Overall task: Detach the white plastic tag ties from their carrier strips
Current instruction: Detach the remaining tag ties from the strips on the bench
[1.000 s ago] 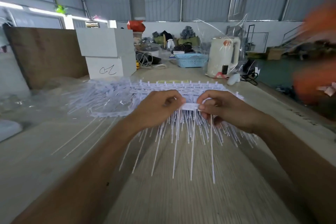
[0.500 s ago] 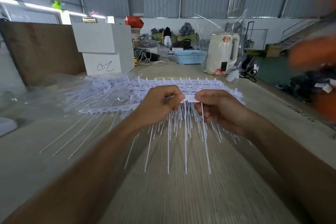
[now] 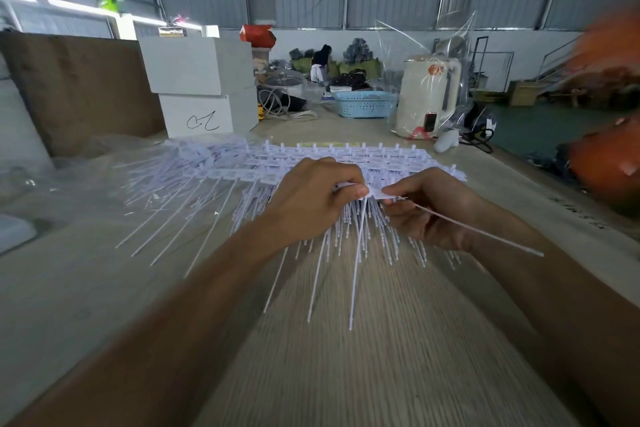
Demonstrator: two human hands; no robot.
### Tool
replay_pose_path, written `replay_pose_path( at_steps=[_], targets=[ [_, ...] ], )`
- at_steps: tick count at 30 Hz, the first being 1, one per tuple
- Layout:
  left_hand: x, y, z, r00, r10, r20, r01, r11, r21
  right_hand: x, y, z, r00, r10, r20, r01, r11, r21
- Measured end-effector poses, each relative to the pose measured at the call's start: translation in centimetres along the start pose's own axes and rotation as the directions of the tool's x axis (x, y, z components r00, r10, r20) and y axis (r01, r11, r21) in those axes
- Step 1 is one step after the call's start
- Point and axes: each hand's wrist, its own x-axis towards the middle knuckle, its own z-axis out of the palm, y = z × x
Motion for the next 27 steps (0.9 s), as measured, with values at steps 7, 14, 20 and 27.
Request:
replay_pose_path(
  at_steps=[7, 14, 20, 27],
  targets=[
    [-0.2, 0.3, 0.2, 0.990, 0.129, 0.058, -0.136, 0.980, 0.148, -0.1, 0.1, -0.1, 0.998, -0.061, -0.020, 0.057, 0.987, -0.151],
    [0.0, 0.2, -0.7, 0.987, -0.152, 0.058, 0.161, 0.965, -0.210, -1.5, -0.1, 0.3, 0.901, -0.412, 0.135, 0.420, 0.750, -0.510],
    [-0.3, 0.4, -1.7, 0.975, -0.187, 0.122, 0.222, 0.870, -0.440, -2.3, -1.8, -1.7, 0.622, -0.783, 0.005, 0.572, 0.450, -0.686],
    [-0.1, 0.4, -1.4, 0.978, -0.206, 0.042, 0.203, 0.874, -0.441, -2.0, 0.0, 1.0, 0.721, -0.663, 0.204, 0.575, 0.407, -0.709]
  ],
)
